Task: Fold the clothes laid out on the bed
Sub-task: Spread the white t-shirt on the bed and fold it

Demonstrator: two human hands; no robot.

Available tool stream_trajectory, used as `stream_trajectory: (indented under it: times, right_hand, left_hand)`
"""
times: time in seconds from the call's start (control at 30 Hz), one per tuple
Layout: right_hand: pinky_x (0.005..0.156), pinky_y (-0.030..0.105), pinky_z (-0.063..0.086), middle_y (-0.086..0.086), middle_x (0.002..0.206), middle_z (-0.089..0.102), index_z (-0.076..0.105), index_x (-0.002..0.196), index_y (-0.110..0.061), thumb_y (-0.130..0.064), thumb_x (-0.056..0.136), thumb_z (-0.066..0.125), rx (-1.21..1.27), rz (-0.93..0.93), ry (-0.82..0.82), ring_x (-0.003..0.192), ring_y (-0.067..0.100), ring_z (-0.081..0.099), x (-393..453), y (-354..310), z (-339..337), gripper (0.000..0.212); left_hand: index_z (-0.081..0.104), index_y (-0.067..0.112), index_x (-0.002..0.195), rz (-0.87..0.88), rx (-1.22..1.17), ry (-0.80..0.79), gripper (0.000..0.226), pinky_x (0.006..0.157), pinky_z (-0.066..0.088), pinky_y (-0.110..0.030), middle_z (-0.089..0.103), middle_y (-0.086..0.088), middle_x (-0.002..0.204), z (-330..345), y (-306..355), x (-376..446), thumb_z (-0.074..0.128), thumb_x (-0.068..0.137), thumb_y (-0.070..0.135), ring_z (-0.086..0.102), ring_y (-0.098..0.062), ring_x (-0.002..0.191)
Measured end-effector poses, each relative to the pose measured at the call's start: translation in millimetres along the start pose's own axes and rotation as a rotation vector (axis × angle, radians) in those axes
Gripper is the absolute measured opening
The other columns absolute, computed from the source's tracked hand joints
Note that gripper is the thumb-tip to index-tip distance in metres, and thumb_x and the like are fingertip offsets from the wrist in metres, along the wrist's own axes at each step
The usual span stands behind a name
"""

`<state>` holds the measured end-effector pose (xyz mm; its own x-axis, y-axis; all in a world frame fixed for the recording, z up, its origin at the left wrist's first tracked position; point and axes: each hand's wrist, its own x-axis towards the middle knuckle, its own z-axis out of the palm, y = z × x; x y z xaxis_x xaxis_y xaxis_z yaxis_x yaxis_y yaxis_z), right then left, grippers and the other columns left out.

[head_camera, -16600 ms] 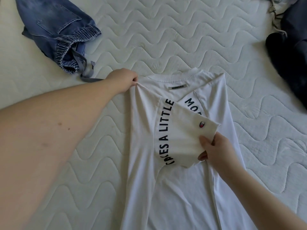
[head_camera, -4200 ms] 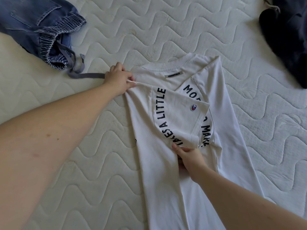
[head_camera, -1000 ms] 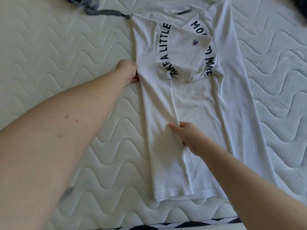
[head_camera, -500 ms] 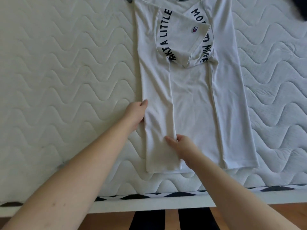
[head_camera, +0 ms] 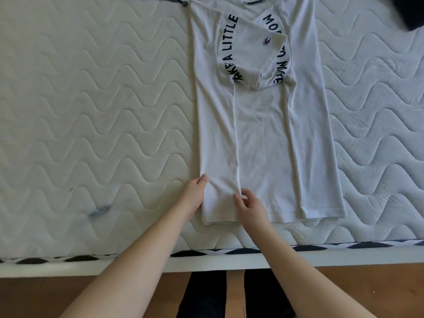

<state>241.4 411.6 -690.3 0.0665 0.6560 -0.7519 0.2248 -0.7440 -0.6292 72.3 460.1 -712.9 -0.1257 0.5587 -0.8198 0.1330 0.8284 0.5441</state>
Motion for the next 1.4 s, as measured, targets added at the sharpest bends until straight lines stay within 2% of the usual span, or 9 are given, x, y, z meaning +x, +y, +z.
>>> stream_trajectory:
  times: [0.17, 0.27, 0.43, 0.6, 0.73, 0.87, 1.1, 1.23, 1.4]
  right_hand:
    - [0.076, 0.041, 0.06, 0.009, 0.097, 0.073, 0.068, 0.103, -0.018, -0.034, 0.102, 0.047, 0.241, 0.159, -0.228, 0.088, 0.028, 0.07, -3, 3, -1, 0.027]
    - [0.057, 0.033, 0.057, 0.004, 0.081, 0.074, 0.065, 0.1, -0.02, -0.037, 0.102, 0.046, -0.008, 0.105, -0.176, 0.066, 0.022, 0.073, -2, 6, -6, 0.025]
    - [0.054, 0.026, 0.045, -0.008, 0.073, 0.067, 0.059, 0.09, -0.026, -0.041, 0.094, 0.056, -0.385, -0.066, 0.012, 0.052, 0.006, 0.063, -13, 11, -18, 0.016]
    - [0.054, 0.027, 0.039, -0.011, 0.075, 0.062, 0.058, 0.097, -0.024, -0.047, 0.093, 0.056, -0.71, -0.123, 0.089, 0.07, 0.012, 0.058, -19, 7, -44, 0.023]
    - [0.089, 0.04, 0.038, 0.002, 0.109, 0.061, 0.058, 0.119, -0.019, -0.036, 0.092, 0.064, -0.657, -0.301, 0.487, 0.105, 0.028, 0.052, -20, 11, -104, 0.033]
    - [0.105, 0.052, 0.035, 0.013, 0.138, 0.045, 0.038, 0.142, -0.018, -0.042, 0.086, 0.069, -0.468, 0.084, 0.589, 0.126, 0.034, 0.043, -3, 22, -179, 0.068]
    - [0.06, 0.035, 0.045, 0.005, 0.085, 0.065, 0.062, 0.099, -0.006, -0.039, 0.084, 0.073, -0.404, 0.205, 0.232, 0.076, 0.022, 0.06, 6, 27, -212, 0.037]
    - [0.082, 0.048, 0.057, 0.012, 0.098, 0.068, 0.06, 0.107, -0.006, -0.025, 0.086, 0.073, -0.1, 0.166, 0.211, 0.087, 0.029, 0.068, -3, 30, -213, 0.031]
    - [0.055, 0.03, 0.048, -0.001, 0.088, 0.065, 0.04, 0.125, -0.041, -0.027, 0.092, 0.065, -0.078, -0.008, 0.398, 0.068, 0.014, 0.066, -39, 31, -217, 0.043]
  left_hand:
    - [0.064, 0.012, 0.114, -0.016, -0.032, -0.024, 0.03, 0.079, 0.054, -0.024, 0.072, 0.001, 0.103, 0, -10, -9, 0.051, 0.1, 0.036, 0.069, -0.01, 0.092]
    - [0.063, 0.023, 0.106, 0.015, -0.005, -0.065, 0.013, 0.059, 0.05, -0.01, 0.073, 0.007, 0.101, 2, -14, -18, 0.065, 0.094, 0.027, 0.069, 0.003, 0.077]
    - [0.054, 0.022, 0.113, 0.112, 0.17, -0.051, 0.042, 0.079, 0.05, -0.02, 0.068, 0.006, 0.11, 8, -24, -35, 0.08, 0.08, 0.016, 0.066, -0.008, 0.096]
    - [0.048, 0.01, 0.122, 0.124, 0.328, 0.111, 0.049, 0.094, 0.05, -0.044, 0.062, -0.004, 0.119, 20, -36, -48, 0.075, 0.084, 0.025, 0.06, -0.025, 0.107]
    - [0.054, 0.011, 0.1, 0.112, 0.391, 0.188, 0.028, 0.081, 0.053, -0.041, 0.065, -0.001, 0.096, 21, -47, -56, 0.072, 0.086, 0.028, 0.064, -0.026, 0.091]
    - [0.057, 0.013, 0.096, 0.066, 0.365, 0.181, 0.019, 0.079, 0.053, -0.036, 0.067, 0.0, 0.094, 20, -51, -55, 0.068, 0.089, 0.028, 0.064, -0.023, 0.089]
    - [0.057, 0.014, 0.106, -0.088, -0.189, 0.166, 0.012, 0.059, 0.057, -0.022, 0.064, -0.003, 0.108, 22, -57, -66, 0.062, 0.096, 0.016, 0.066, -0.018, 0.087]
    - [0.057, 0.015, 0.1, -0.037, -0.126, 0.254, 0.013, 0.063, 0.057, -0.023, 0.068, -0.01, 0.108, 26, -56, -73, 0.065, 0.092, 0.009, 0.066, -0.012, 0.07]
    - [0.037, 0.034, 0.118, 0.17, 0.116, 0.318, 0.043, 0.067, 0.056, -0.031, 0.072, 0.001, 0.092, 30, -40, -106, 0.066, 0.091, 0.018, 0.07, -0.015, 0.067]
